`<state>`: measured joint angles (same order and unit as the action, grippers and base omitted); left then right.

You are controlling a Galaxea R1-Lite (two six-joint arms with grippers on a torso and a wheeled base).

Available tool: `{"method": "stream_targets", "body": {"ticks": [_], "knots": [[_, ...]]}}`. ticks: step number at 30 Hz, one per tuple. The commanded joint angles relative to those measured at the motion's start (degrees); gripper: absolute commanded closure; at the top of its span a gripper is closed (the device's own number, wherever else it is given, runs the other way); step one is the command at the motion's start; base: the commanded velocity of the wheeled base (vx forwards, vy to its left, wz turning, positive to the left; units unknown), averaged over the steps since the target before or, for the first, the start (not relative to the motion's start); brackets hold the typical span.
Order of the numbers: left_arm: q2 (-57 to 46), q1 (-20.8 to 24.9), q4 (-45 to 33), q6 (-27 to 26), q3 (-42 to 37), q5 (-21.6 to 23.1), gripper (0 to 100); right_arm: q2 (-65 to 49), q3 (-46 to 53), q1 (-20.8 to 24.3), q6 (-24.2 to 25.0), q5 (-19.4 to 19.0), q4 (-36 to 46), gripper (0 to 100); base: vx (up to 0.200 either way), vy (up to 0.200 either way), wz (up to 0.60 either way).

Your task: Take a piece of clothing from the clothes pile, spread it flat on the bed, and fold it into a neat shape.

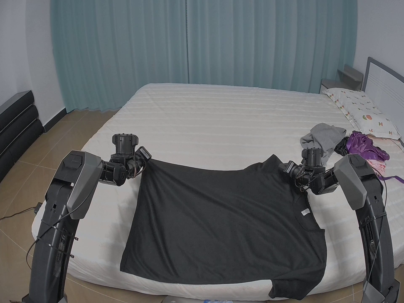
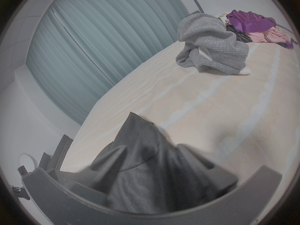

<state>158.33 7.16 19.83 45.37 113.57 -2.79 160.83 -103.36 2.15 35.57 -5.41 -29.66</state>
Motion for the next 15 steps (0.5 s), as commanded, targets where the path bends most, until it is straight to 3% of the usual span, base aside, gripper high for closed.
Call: {"method": "stream_targets", "body": {"ticks": [1,15], "knots": [[-0.1,0.0,0.0,0.0,0.0,0.0,100,0.2,-0.3,-0.7,0.0,0.0,-0.2,100,0.000,0.000,0.00],[-0.1,-0.1,0.2,0.0,0.9,0.0,100,-2.8,-0.9,-3.1,0.7,0.7,-1.5,100,0.000,0.000,0.00]]}}
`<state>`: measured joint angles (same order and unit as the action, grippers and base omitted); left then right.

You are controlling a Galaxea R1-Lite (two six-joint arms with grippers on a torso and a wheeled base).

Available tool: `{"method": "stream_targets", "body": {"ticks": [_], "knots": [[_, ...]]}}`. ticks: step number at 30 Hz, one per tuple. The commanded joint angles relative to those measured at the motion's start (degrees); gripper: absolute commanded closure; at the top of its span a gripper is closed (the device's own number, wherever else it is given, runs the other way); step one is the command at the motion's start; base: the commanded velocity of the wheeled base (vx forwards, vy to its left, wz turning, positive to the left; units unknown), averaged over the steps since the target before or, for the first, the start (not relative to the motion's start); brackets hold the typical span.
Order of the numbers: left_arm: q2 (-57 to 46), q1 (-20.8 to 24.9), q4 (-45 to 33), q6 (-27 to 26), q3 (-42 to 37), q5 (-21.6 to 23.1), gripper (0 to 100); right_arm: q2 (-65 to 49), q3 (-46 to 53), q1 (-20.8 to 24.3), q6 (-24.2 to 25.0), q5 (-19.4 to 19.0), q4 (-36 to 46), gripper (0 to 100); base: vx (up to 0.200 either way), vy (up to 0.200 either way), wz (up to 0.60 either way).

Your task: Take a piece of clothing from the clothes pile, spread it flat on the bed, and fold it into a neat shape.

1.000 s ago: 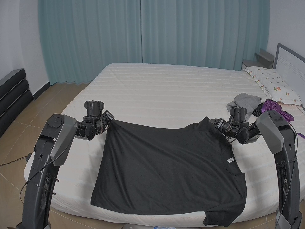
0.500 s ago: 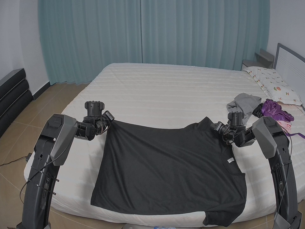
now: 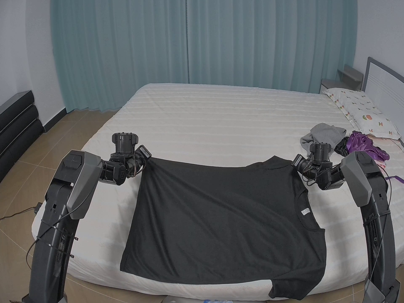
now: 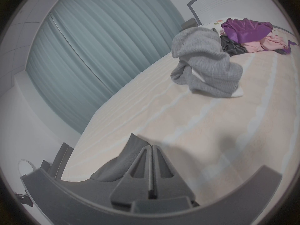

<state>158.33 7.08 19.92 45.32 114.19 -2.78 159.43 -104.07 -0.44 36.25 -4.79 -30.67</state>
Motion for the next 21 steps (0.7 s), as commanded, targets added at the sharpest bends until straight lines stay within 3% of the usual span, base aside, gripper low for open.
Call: {"method": "stream_targets", "body": {"ticks": [1,21], "knots": [[-0.1,-0.1,0.3,0.0,0.3,0.0,100,-1.8,-0.2,-0.5,0.0,0.0,-1.2,100,0.000,0.000,0.00],[0.0,-0.6,3.9,-0.3,0.4,0.4,100,-3.1,-4.7,-1.6,0.0,2.7,-6.0,100,0.000,0.000,0.00]]}}
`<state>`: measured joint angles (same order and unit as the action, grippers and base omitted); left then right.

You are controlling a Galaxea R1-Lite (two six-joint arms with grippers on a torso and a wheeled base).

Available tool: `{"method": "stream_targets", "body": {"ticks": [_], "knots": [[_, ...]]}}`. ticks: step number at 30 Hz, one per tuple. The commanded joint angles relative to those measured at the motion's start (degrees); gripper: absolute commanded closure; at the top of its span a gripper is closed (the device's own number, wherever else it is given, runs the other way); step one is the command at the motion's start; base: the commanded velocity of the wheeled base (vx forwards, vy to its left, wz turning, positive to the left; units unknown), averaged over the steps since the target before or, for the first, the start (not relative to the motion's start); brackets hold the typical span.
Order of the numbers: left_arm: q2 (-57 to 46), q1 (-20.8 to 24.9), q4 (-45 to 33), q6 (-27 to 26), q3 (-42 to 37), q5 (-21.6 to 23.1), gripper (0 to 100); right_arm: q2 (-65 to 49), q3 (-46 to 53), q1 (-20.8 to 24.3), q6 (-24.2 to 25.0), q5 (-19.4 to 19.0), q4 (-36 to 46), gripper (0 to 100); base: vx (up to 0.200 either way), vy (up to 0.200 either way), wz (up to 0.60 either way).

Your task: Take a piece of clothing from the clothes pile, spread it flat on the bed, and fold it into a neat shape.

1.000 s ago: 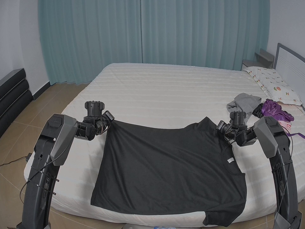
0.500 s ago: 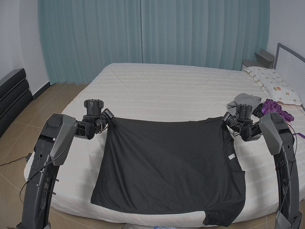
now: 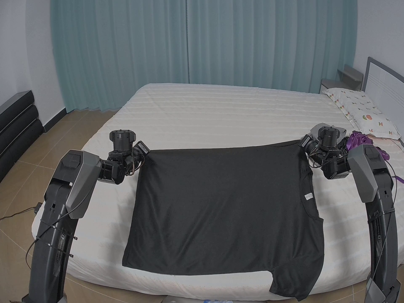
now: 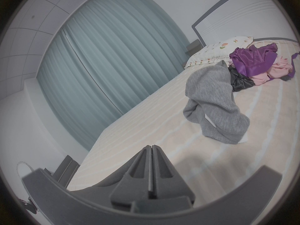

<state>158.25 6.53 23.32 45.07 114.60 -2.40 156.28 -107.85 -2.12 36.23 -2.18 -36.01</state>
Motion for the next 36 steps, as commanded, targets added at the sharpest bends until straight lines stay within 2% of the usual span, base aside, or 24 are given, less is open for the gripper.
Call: {"method": "stream_targets", "body": {"ticks": [1,24,25,26,32,36], "knots": [[0.2,0.0,0.8,0.0,0.0,0.1,100,0.2,-1.1,0.1,0.0,0.2,-0.8,100,0.000,0.000,0.00],[4.2,0.4,2.0,-0.2,0.0,0.6,100,7.8,-0.5,1.2,-0.1,1.6,-1.0,100,0.000,0.000,0.00],[4.2,0.5,2.0,-0.2,0.0,0.6,0,8.1,-0.5,1.2,-0.1,1.6,-1.0,100,0.000,0.000,0.00],[4.2,0.5,2.1,-0.2,0.0,0.6,0,8.2,-0.6,1.2,-0.1,1.6,-1.1,0,0.000,0.000,0.00],[3.9,0.3,2.2,-0.1,0.0,0.5,0,6.0,0.2,0.9,0.1,1.6,-1.5,0,0.000,0.000,0.00],[2.9,-0.2,1.6,0.1,-0.3,-0.1,0,-0.8,7.5,-0.2,2.6,0.5,-1.9,0,0.000,0.000,0.00]]}}
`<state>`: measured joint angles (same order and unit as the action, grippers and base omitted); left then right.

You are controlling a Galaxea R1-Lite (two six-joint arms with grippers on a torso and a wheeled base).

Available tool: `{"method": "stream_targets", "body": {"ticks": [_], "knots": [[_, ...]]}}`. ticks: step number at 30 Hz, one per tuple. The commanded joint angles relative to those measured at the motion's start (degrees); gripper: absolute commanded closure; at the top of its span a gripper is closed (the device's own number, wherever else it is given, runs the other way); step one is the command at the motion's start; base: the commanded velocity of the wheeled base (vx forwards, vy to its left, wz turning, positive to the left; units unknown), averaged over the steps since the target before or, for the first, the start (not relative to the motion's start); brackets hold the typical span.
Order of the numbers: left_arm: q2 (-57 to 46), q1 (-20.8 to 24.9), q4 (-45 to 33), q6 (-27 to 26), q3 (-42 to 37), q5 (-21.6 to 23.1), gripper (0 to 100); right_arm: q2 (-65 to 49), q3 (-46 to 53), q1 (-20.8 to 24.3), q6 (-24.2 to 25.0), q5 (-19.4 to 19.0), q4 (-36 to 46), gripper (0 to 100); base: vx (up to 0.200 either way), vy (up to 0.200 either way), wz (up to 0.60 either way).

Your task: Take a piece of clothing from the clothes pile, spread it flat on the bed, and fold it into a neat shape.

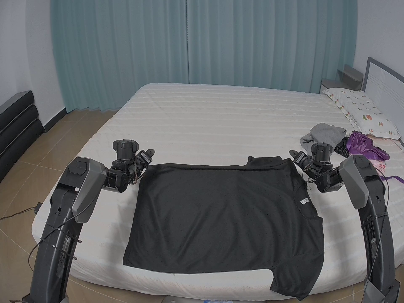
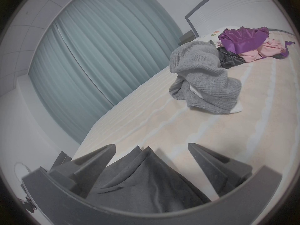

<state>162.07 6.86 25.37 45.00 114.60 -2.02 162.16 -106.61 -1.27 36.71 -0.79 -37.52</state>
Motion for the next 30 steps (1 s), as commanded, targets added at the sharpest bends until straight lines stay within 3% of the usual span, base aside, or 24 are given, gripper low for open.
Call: {"method": "stream_targets", "body": {"ticks": [1,6,11,16,17,18,21,30], "knots": [[-1.9,-0.7,-0.6,0.3,-0.8,-0.6,0,-8.4,8.3,-1.2,2.8,-1.6,-0.8,0,0.000,0.000,0.00],[-10.2,-1.9,-0.1,0.3,-11.3,-0.5,0,-18.0,24.1,-1.8,3.4,-6.1,-4.3,0,0.000,0.000,0.00],[-22.7,-2.4,0.6,0.5,-29.1,1.3,0,-30.6,45.6,-2.4,3.5,-13.3,-9.6,0,0.000,0.000,0.00],[-33.1,-2.4,6.9,0.8,-47.8,2.8,0,-39.8,63.0,-2.6,3.8,-14.1,-14.0,0,0.000,0.000,0.00],[-33.1,-2.4,6.9,0.8,-47.8,2.8,0,-39.8,63.0,-2.6,3.8,-14.1,-14.0,0,0.000,0.000,0.00],[-37.2,-2.1,10.6,0.8,-56.2,3.7,0,-43.4,69.4,-2.6,4.8,-14.3,-16.1,0,0.000,0.000,0.00],[-41.2,-1.7,14.4,0.9,-65.8,4.0,0,-47.3,77.2,-2.3,5.2,-14.6,-18.5,0,0.000,0.000,0.00],[-47.9,-0.4,20.7,3.0,-83.6,4.0,0,-53.8,91.7,0.0,5.0,-14.7,-20.1,0,0.000,0.000,0.00]]}}
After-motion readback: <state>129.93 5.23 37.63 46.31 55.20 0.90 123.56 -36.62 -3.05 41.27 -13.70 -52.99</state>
